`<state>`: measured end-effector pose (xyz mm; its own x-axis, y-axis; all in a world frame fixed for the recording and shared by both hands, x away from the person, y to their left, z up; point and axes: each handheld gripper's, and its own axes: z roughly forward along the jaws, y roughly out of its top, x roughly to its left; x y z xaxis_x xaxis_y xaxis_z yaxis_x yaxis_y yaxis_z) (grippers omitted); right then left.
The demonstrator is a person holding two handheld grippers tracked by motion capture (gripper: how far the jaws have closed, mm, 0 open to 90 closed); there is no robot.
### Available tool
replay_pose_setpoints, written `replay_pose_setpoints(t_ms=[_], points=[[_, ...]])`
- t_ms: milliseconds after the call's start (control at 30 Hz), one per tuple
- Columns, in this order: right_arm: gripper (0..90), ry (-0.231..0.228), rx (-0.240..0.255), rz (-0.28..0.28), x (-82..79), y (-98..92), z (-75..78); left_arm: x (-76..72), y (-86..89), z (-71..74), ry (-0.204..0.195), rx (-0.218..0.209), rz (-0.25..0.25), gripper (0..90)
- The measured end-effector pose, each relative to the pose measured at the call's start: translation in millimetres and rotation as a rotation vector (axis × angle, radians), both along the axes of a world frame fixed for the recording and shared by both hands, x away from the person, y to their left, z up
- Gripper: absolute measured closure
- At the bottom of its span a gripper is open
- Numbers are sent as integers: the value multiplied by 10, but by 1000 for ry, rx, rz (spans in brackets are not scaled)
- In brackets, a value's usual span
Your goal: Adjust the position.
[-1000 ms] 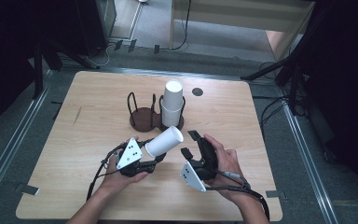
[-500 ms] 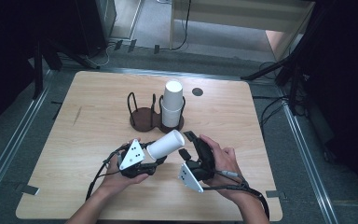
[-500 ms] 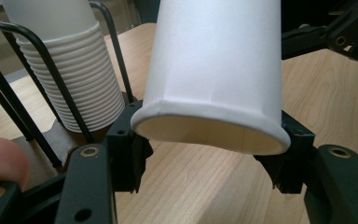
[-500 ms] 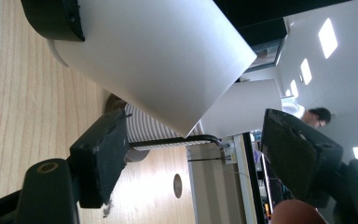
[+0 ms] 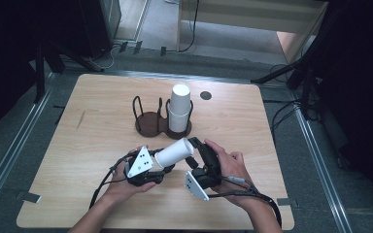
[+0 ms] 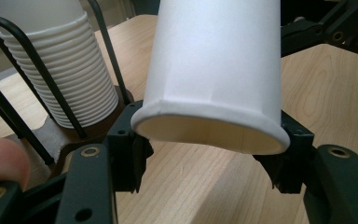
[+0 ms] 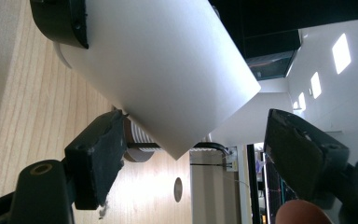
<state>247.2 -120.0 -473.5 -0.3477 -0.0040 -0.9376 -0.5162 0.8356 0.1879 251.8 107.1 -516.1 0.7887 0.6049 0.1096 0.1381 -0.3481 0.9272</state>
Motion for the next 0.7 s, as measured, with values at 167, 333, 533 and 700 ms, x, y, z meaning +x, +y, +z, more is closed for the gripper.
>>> replay_pose_setpoints(t_ms=[167,333,533,700], points=[[209,3,-33,15,5,25,-3,3,-5,0,4,8,-2,404],[203,4,-62,34,14,52,-5,8,-14,-4,8,14,-5,405],[189,23,-91,39,14,83,-16,8,-26,-6,11,30,-11,405],[176,24,-122,53,22,116,-17,19,-36,-13,13,37,-13,407]])
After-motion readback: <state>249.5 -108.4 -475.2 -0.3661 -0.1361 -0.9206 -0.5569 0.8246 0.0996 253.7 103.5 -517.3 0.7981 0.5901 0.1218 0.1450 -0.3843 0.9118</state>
